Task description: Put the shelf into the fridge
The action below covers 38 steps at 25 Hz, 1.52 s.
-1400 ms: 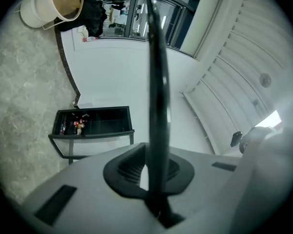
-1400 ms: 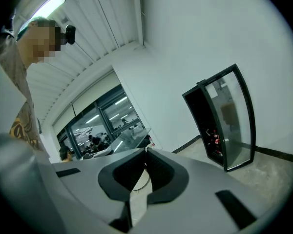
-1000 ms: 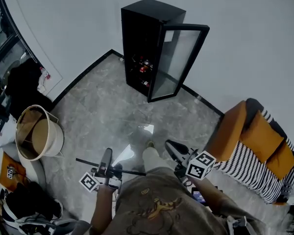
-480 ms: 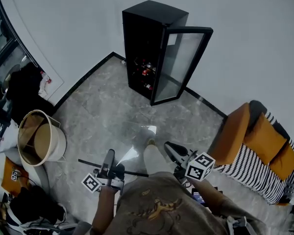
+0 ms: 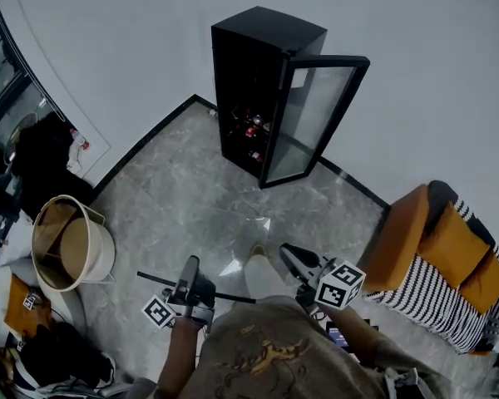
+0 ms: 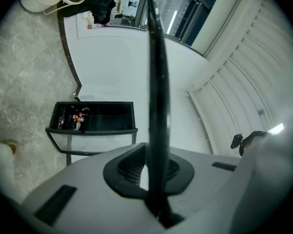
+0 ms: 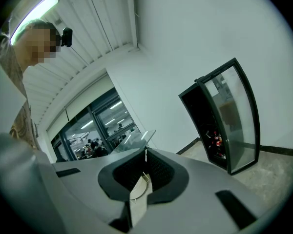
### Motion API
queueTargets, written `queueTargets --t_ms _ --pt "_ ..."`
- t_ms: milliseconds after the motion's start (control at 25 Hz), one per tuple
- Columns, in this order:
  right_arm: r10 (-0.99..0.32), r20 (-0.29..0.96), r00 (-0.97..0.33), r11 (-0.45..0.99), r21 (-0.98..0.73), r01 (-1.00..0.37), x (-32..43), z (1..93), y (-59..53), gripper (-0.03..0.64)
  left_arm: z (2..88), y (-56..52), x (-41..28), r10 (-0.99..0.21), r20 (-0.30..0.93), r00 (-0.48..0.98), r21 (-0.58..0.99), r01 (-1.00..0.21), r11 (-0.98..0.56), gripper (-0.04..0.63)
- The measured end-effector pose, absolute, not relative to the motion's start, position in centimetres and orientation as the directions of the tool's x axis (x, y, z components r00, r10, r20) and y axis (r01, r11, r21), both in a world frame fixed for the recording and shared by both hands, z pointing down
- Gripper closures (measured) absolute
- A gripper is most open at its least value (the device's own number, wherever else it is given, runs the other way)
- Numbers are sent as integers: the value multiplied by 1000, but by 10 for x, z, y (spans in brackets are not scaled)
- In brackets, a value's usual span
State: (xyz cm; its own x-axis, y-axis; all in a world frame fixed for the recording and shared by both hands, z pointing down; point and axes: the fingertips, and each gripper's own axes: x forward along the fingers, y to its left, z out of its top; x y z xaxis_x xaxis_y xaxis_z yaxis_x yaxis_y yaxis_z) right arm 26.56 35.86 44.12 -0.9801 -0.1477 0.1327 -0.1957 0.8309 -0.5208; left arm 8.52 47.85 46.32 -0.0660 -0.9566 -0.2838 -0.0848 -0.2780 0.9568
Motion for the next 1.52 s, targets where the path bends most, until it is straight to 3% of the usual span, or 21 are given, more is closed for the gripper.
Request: queueTargets --t_ms 1520 --pt "-137 125 -983 812 -554 -184 179 433 137 592 445 249 -9 -960 -262 -99 964 -65 -257 581"
